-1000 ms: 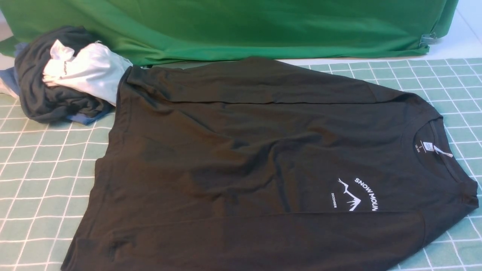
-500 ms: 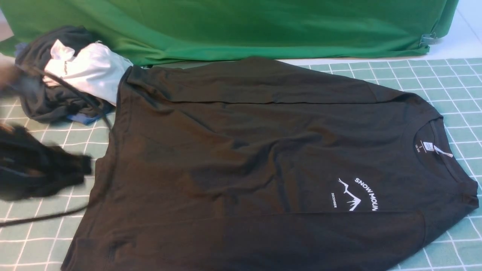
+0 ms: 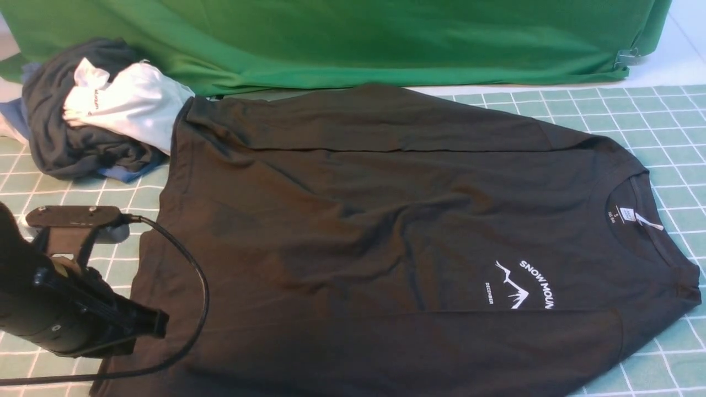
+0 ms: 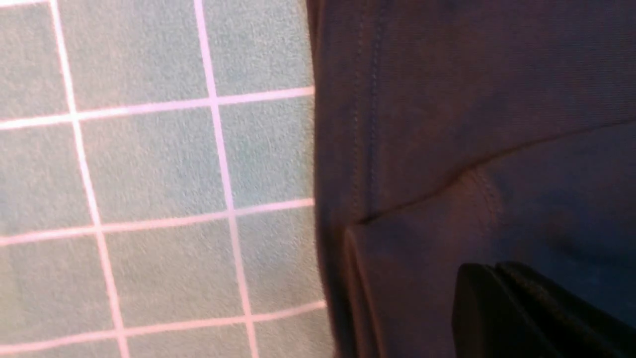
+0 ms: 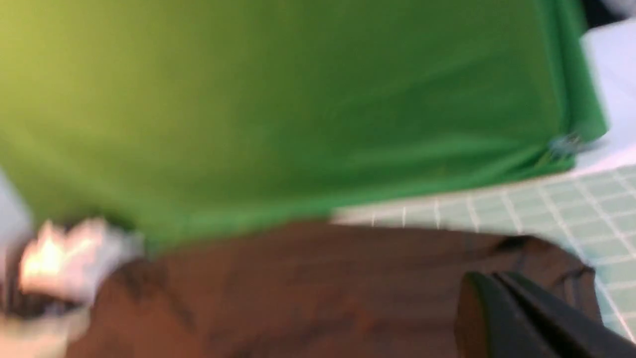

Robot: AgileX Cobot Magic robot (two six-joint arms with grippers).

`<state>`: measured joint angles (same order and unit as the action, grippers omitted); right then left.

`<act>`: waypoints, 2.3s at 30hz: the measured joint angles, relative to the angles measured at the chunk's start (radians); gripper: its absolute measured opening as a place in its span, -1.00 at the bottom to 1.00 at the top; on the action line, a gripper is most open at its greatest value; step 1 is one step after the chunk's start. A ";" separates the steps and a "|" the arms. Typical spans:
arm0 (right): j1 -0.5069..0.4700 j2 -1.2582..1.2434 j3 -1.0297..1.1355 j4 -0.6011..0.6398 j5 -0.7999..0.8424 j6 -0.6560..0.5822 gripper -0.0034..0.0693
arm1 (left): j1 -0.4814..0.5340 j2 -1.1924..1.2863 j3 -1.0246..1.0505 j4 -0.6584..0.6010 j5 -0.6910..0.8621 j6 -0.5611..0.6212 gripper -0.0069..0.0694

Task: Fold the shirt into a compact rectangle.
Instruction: 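Grasp the left edge of the dark T-shirt lying flat on the table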

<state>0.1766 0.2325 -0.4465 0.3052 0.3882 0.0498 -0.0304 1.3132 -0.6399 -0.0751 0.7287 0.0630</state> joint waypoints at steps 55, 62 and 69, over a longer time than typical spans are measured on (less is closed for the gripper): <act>0.222 0.373 -0.097 -0.001 0.120 -0.085 -0.87 | 0.000 0.158 -0.107 0.097 0.082 -0.005 -0.77; 0.222 0.373 -0.052 0.003 0.095 -0.084 -0.86 | 0.000 0.158 -0.107 0.087 0.083 -0.004 -0.73; 0.222 0.373 -0.052 0.010 0.055 -0.084 -0.84 | 0.000 0.158 -0.105 0.048 0.074 0.023 -0.35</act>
<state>0.3984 0.6052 -0.4987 0.3151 0.4428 -0.0342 -0.0304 1.4714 -0.7446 -0.0275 0.8025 0.0857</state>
